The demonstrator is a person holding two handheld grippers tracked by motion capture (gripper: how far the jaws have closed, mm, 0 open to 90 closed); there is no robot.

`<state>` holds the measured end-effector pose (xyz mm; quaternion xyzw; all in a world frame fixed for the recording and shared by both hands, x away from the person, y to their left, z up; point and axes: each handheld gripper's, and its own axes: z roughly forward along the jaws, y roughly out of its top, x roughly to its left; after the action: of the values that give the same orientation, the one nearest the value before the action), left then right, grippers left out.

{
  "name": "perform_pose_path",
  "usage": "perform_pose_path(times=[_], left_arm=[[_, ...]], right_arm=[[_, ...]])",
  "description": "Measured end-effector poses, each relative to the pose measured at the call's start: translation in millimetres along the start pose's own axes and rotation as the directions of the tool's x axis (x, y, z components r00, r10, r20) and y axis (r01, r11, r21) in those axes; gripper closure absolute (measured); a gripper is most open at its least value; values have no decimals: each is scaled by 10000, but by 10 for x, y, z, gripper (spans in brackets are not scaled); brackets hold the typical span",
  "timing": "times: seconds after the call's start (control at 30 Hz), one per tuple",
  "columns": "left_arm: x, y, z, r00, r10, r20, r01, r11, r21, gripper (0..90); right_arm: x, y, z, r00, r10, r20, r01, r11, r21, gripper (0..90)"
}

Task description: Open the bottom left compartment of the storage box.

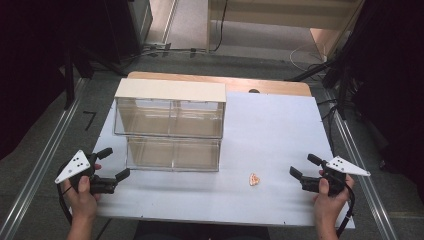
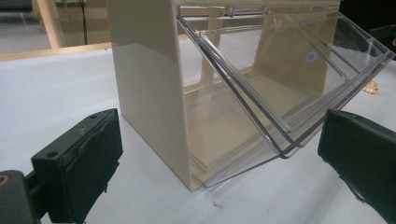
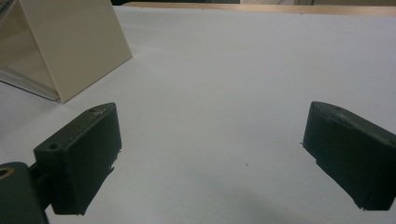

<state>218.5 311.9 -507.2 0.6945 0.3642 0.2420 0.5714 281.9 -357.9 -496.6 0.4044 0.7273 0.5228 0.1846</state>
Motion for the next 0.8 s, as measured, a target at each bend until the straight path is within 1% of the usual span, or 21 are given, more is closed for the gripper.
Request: perform_pose_path(times=[0.03,0.1,0.17,0.2,0.27,0.3,0.37,0.4,0.43,0.47,0.5,0.6,0.63,0.67,0.73,0.8], left_arm=[[-5,3,0,10000,35,0,-35,10000,62,0],[-18,12,-9,10000,-62,7,62,10000,44,0],[-18,19,-20,10000,-63,-42,63,10000,71,0],[-22,31,-46,9998,-171,-69,171,9998,-38,0],[-27,39,-57,9997,-236,-86,235,9997,-86,0],[-32,51,-72,9998,-194,-99,193,9998,-53,0],[-44,84,-90,9997,-159,-167,160,9998,106,0],[-43,112,-115,9990,-441,-102,442,9990,87,2],[-43,112,-115,9990,-441,-102,442,9990,87,13],[-42,121,-125,9984,-568,-51,568,9984,51,23],[-48,130,-135,9978,-658,-61,659,9978,101,34],[-66,147,-151,9970,-769,-119,772,9966,281,103],[-69,150,-158,9967,-807,-121,810,9963,287,139],[-66,158,-181,9955,-921,-226,927,9953,282,180],[-62,160,-195,9951,-965,-205,970,9949,260,302],[-54,166,-239,9954,-955,-49,956,9949,327,401]], right_arm=[[0,0,0,10000,0,0,0,10000,0,28],[4,38,-6,9999,131,-111,-131,9999,-11,28],[24,75,-8,9997,115,-222,-115,9999,-8,29],[39,96,-6,9997,104,-227,-104,9999,15,30],[80,134,0,9996,34,-279,-33,10000,31,57],[80,134,0,9996,34,-279,-33,10000,31,57],[158,189,29,9991,-123,-415,126,9999,75,114],[190,208,38,9991,-122,-403,127,9999,103,138],[219,228,51,9988,-125,-482,132,9998,153,168],[249,247,64,9979,-138,-634,147,9998,140,200],[284,266,73,9978,-145,-645,157,9997,178,235],[377,313,119,9964,-131,-837,163,9992,375,325],[408,324,133,9968,-80,-798,116,9990,437,360],[437,335,143,9965,-15,-833,57,9987,497,396],[496,358,163,9952,21,-975,32,9985,543,469],[564,383,180,9940,-72,-1093,133,9984,552,550]])
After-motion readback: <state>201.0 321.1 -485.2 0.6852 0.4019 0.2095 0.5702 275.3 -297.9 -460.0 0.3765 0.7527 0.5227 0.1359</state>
